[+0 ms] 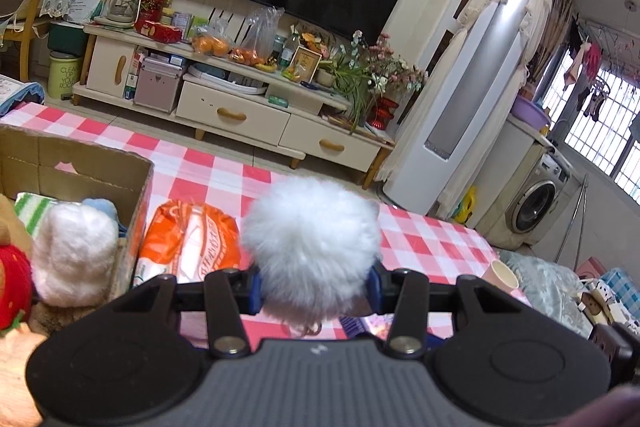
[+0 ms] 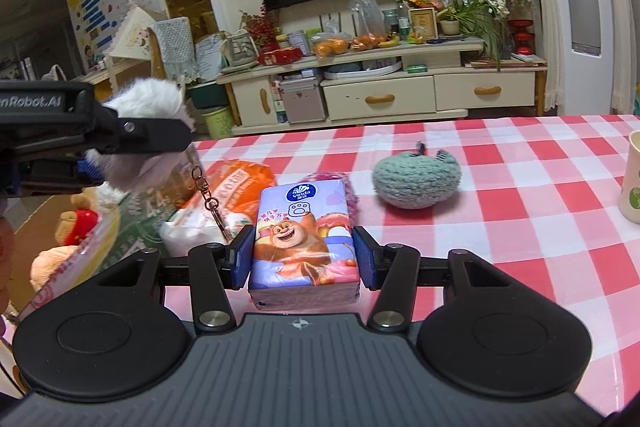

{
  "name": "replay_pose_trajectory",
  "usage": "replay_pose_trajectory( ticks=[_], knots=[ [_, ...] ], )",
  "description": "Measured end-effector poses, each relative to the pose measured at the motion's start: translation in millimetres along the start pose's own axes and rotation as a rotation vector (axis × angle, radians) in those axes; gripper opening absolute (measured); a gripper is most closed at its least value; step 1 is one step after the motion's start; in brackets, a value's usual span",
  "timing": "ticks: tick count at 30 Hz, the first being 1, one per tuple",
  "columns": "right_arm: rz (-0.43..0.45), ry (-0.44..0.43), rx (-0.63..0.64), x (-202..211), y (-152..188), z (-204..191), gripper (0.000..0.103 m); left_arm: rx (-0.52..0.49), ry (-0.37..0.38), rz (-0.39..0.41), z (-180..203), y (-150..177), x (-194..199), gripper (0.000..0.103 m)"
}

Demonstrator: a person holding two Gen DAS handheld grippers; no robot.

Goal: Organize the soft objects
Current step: 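Carry the tissue pack and white pompom over the cardboard box with both grippers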

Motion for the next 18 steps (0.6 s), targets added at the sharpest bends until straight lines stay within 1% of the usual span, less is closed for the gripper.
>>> replay_pose_trajectory(
  ticks=[7, 14, 18],
  knots=[
    [0.019, -0.043, 0.031, 5.0, -10.9, -29.0, 0.064, 0.027, 0.003, 0.044, -10.7, -13.0, 12.3, 0.046],
    [0.045, -0.106, 0.069, 9.9, -26.1, -66.1, 0.064, 0.078, -0.007, 0.107, -31.9, -31.0, 29.2, 0.046],
    [0.059, -0.145, 0.095, 10.1, -33.6, -88.2, 0.064, 0.110, -0.025, 0.144, -48.8, -41.0, 40.2, 0.046]
  ],
)
Point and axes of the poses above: each gripper's, at about its wrist camera, not at the fingertips, and x roughly against the way its jaws point, z to its right, y to its underside, the point moved 10 cm from there along -x, roughly the way its jaws point, and after that the axes turned 5 degrees about x, right-handed, at the moved point
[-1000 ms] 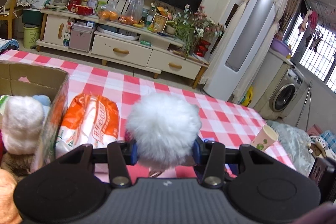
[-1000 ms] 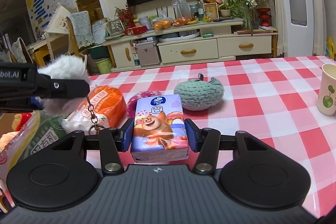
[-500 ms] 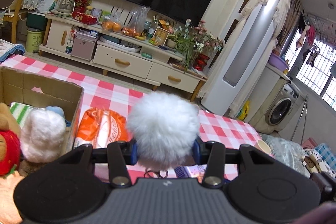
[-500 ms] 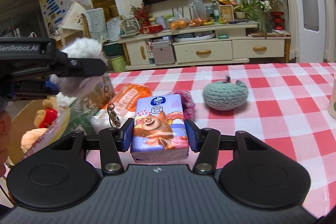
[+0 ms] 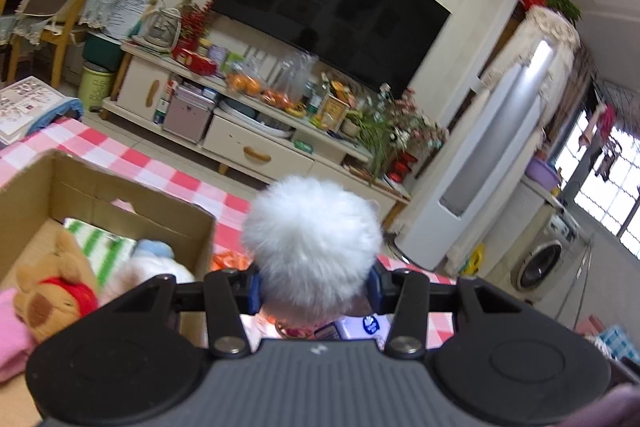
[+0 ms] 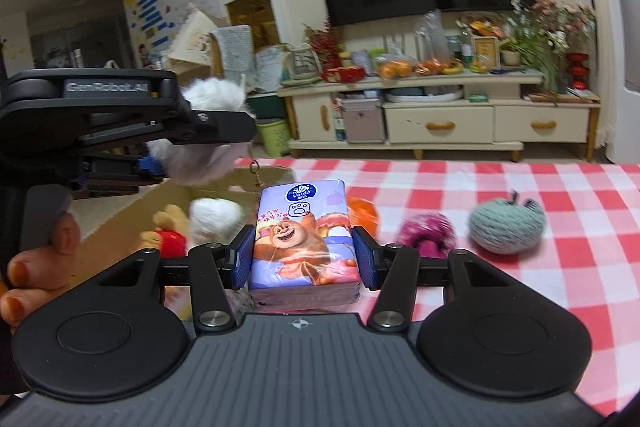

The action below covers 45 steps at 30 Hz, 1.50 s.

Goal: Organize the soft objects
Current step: 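Carry the tissue pack and white pompom over the cardboard box with both grippers, then open both grippers to drop the tissue pack and pompom into the box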

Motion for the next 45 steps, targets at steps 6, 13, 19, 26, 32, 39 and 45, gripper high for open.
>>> replay_pose_trajectory(
  ticks=[6, 13, 19, 26, 32, 39, 45],
  knots=[
    [0.014, -0.066, 0.034, -6.5, -14.4, -36.4, 0.064, 0.049, -0.045, 0.058, -29.4, -20.4, 15.6, 0.046],
    [-0.005, -0.156, 0.071, -13.9, -14.5, -84.1, 0.064, 0.080, -0.137, 0.083, -75.0, -36.3, 26.6, 0.046],
    [-0.044, -0.235, 0.103, -16.5, -3.4, -120.2, 0.064, 0.077, -0.214, 0.085, -103.1, -41.9, 29.9, 0.046],
    [-0.085, -0.301, 0.150, -17.7, 7.0, -153.5, 0.064, 0.080, -0.273, 0.062, -126.0, -43.3, 29.8, 0.047],
    [-0.101, -0.353, 0.181, -13.8, 14.7, -169.8, 0.081, 0.079, -0.328, 0.057, -139.0, -43.7, 32.5, 0.064],
    [-0.075, -0.323, 0.167, 6.2, 17.8, -158.0, 0.100, 0.057, -0.347, 0.064, -134.9, -43.9, 33.7, 0.081],
    [-0.059, -0.257, 0.118, 7.9, 15.8, -127.2, 0.102, 0.038, -0.338, 0.056, -125.9, -40.4, 29.3, 0.089]
  ],
)
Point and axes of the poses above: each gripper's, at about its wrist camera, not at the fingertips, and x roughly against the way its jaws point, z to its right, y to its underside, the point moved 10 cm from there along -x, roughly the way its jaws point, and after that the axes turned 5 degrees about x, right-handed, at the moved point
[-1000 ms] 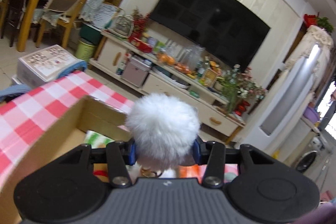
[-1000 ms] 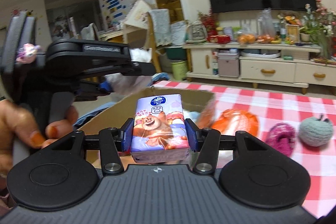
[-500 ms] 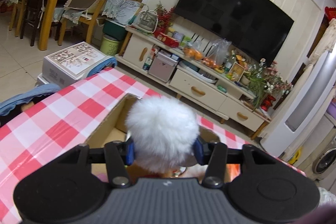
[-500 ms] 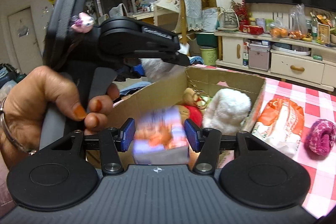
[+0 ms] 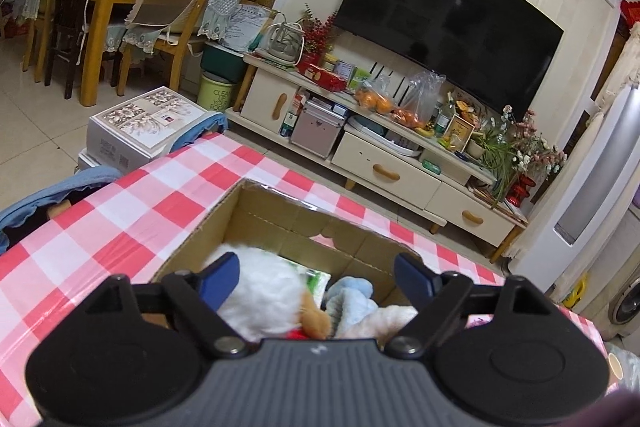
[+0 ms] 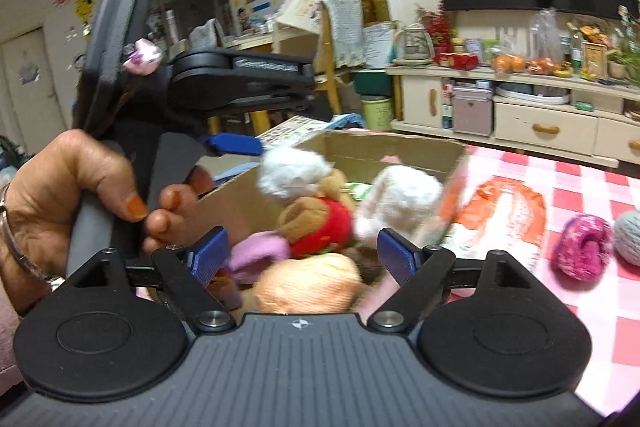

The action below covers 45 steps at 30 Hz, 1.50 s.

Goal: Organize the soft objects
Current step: 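Open both grippers to drop the tissue pack and pompom into the box, then move both tools back toward the green knit ball and pink slipper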

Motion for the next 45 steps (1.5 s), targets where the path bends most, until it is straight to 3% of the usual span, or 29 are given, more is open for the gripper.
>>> replay_pose_trajectory(
  ticks=[25, 36, 45],
  knots=[
    [0.034, 0.206, -0.153, 25.4, 23.4, 64.4, 0.103, -0.134, 0.051, -0.041, 67.0, 35.0, -8.7, 0.099],
    [0.055, 0.296, -0.232, 48.3, 35.3, 102.2, 0.103, -0.250, 0.081, -0.052, 107.6, 57.1, -15.7, 0.100],
    [0.090, 0.417, -0.312, 75.6, 48.7, 150.0, 0.103, -0.378, 0.127, -0.073, 152.9, 89.2, -23.2, 0.101]
  ],
)
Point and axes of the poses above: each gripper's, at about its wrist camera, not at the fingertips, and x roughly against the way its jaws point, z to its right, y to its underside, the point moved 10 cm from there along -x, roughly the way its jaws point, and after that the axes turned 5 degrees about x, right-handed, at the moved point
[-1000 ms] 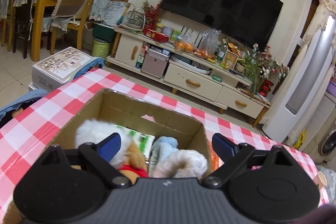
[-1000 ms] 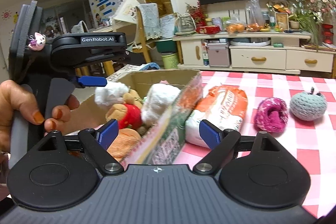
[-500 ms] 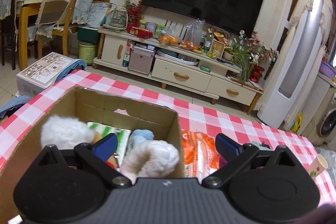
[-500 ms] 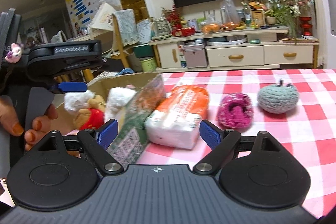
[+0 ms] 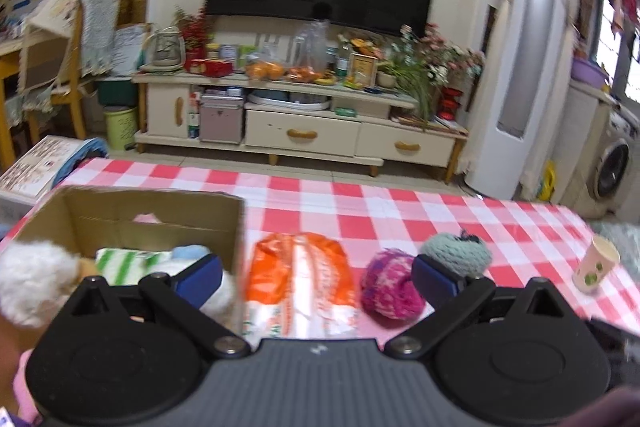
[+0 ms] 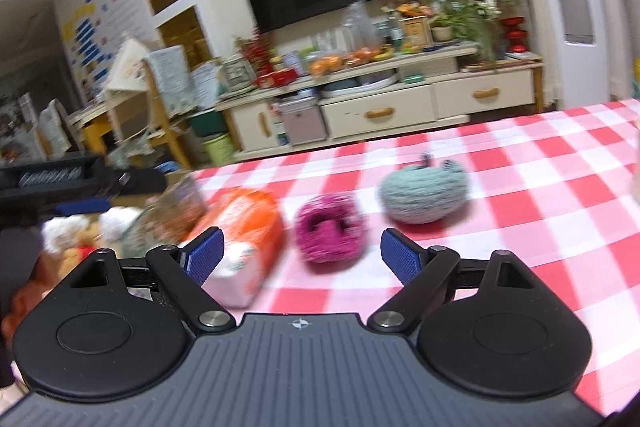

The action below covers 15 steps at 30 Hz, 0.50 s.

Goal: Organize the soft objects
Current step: 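Move both tools back toward the green knit ball and pink slipper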

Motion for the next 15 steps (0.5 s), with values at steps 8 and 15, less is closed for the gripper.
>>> replay_pose_trajectory(
  ticks=[8, 15],
  knots=[
    [0.006, 0.078, -0.103, -13.5, -2.4, 56.0, 0.103, -0.121, 0.019, -0.035, 41.6, 14.7, -21.8, 0.101],
    [0.005, 0.070, -0.130, -37.5, -7.4, 86.7, 0.103, -0.242, 0.007, -0.044, 70.1, 26.2, -45.1, 0.101]
  ],
)
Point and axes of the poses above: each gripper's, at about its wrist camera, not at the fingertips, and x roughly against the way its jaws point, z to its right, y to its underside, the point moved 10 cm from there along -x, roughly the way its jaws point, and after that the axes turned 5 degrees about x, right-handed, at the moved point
